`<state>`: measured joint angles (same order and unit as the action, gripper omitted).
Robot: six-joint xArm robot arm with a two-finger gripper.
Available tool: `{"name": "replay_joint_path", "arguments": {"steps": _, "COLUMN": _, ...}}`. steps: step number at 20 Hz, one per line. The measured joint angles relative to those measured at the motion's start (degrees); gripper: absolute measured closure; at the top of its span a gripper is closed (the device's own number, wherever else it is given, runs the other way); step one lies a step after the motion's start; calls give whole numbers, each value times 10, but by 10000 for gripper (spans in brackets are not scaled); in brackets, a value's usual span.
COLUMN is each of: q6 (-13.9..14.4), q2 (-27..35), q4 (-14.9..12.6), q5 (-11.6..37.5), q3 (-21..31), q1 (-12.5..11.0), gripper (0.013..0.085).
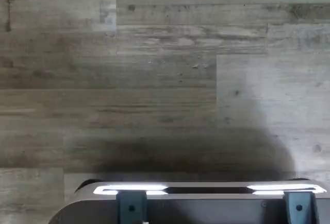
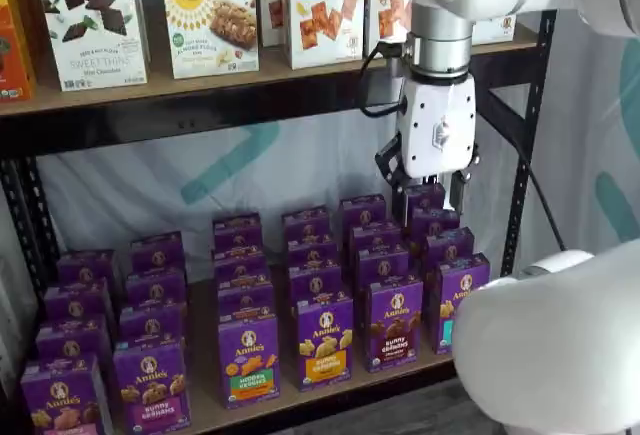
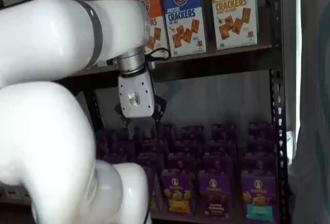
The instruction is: Pick up the purple box with a brown patch in the center, on the bottom shelf, the fifth box from the left
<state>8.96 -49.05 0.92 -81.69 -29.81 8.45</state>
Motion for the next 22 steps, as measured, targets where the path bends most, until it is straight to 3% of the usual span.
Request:
{"name": "replay_joint_path", "arguments": {"steps": 15, "q6": -5, "q2": 49, "q4": 10, "q5": 82, "q3": 31, "q1": -2, "gripper": 130}}
{"name": "replay_joint_path", "arguments": {"steps": 22, "q6": -26, "q2": 102, "q4": 37, "q5": 178, "q3": 60, "q1": -8, "gripper": 130}}
